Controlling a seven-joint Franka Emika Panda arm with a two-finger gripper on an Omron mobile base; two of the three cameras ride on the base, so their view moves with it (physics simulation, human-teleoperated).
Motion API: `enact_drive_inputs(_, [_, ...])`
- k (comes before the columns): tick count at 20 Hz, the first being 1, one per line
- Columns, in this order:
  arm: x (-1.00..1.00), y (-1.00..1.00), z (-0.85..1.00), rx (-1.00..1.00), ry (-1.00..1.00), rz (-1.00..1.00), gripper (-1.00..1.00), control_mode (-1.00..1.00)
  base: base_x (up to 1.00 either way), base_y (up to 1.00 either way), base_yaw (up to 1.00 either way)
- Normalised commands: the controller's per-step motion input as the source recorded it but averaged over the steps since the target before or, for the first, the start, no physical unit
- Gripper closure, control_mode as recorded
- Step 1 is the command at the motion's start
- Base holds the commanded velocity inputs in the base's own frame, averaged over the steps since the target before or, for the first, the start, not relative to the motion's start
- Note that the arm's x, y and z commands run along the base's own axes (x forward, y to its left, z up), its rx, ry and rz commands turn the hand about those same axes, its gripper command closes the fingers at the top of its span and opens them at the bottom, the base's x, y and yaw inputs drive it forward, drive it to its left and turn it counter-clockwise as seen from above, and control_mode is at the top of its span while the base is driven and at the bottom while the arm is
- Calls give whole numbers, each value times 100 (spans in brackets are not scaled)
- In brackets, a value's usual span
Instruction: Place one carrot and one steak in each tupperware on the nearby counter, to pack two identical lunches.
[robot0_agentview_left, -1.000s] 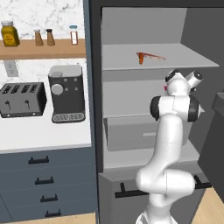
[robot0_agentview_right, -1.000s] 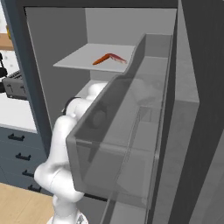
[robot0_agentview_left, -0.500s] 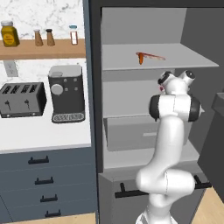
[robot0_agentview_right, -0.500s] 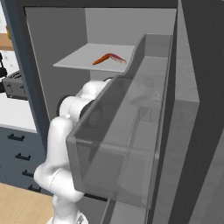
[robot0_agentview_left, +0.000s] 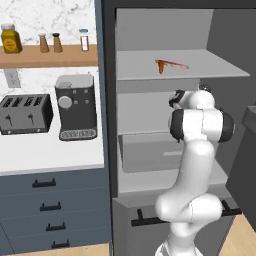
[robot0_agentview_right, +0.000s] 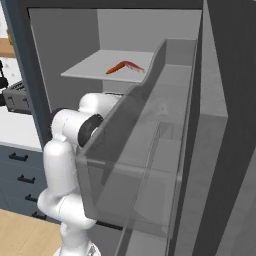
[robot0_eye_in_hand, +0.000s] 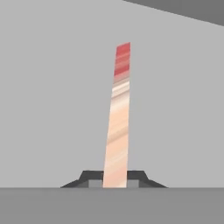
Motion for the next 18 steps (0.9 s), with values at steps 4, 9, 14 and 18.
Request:
enact_drive_inputs(4, [-56,4,61,-4,-4,0,100,-100,0,0,0])
enact_drive_inputs(9, [-85,14,52,-2,-3,0,100,-100,0,0,0])
enact_drive_inputs(14, [-76,35,7,-3,0,-6,100,-100,0,0,0])
enact_drive_inputs(18, [-87,56,28,-4,-10,-9,100,-100,0,0,0])
